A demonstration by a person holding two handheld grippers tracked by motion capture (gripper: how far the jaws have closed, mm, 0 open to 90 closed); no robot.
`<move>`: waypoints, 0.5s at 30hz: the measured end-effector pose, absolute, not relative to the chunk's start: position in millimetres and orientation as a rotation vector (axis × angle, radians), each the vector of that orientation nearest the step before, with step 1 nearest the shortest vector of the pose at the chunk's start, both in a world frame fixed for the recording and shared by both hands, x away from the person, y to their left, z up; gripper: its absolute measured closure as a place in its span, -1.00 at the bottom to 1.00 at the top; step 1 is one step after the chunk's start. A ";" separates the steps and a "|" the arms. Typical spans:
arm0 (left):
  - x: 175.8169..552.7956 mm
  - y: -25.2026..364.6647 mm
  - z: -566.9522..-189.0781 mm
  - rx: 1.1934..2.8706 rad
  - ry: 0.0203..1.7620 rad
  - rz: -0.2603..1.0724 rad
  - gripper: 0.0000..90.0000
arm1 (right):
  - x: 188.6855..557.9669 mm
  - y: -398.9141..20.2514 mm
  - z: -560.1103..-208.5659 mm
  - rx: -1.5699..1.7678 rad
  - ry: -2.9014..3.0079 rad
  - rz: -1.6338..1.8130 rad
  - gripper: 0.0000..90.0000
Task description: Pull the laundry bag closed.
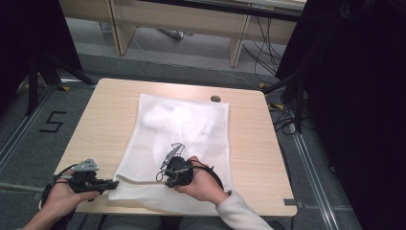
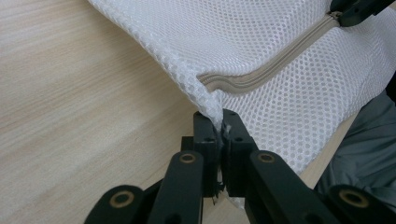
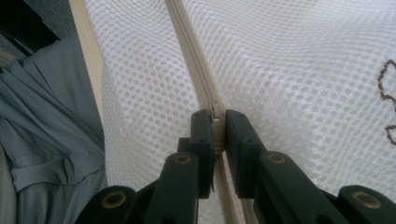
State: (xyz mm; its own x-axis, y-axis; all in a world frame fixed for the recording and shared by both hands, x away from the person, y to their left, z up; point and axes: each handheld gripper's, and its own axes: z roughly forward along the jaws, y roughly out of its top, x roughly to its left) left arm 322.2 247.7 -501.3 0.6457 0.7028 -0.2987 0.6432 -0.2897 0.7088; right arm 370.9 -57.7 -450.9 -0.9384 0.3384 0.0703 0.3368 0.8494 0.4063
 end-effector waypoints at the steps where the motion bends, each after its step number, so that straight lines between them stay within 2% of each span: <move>1: 322.2 247.7 -501.3 2.008 1.050 0.088 0.91 | 370.9 -57.7 -450.9 0.551 3.017 0.662 0.83; 15: 322.1 247.9 -501.1 2.011 1.055 0.090 0.91 | 370.6 -64.2 -449.1 0.563 3.009 0.659 0.83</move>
